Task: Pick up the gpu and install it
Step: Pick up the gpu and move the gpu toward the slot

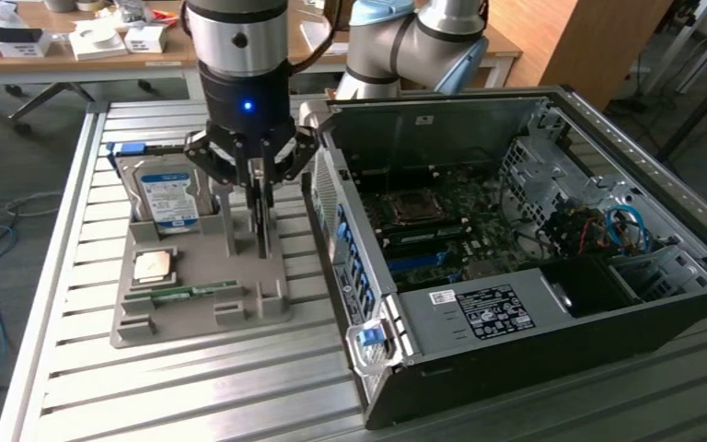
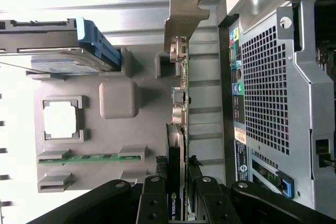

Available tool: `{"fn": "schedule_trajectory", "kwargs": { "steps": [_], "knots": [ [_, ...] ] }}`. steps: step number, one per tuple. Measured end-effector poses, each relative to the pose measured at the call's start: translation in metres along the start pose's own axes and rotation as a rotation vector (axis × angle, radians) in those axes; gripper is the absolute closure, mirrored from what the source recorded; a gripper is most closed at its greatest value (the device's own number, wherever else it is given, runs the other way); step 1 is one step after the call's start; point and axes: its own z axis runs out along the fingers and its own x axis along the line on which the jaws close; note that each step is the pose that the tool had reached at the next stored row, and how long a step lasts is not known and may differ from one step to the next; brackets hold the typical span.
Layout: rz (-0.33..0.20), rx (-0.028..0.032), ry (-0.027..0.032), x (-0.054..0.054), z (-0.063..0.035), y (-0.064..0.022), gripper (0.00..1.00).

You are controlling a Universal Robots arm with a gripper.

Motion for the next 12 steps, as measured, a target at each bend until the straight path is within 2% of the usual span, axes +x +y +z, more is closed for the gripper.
{"fn": "schedule_trajectory", "kwargs": {
  "steps": [12],
  "knots": [
    [0.0, 0.0, -0.0001, -0.001, -0.0293, 0.0013, 0.74]
  ]
}}
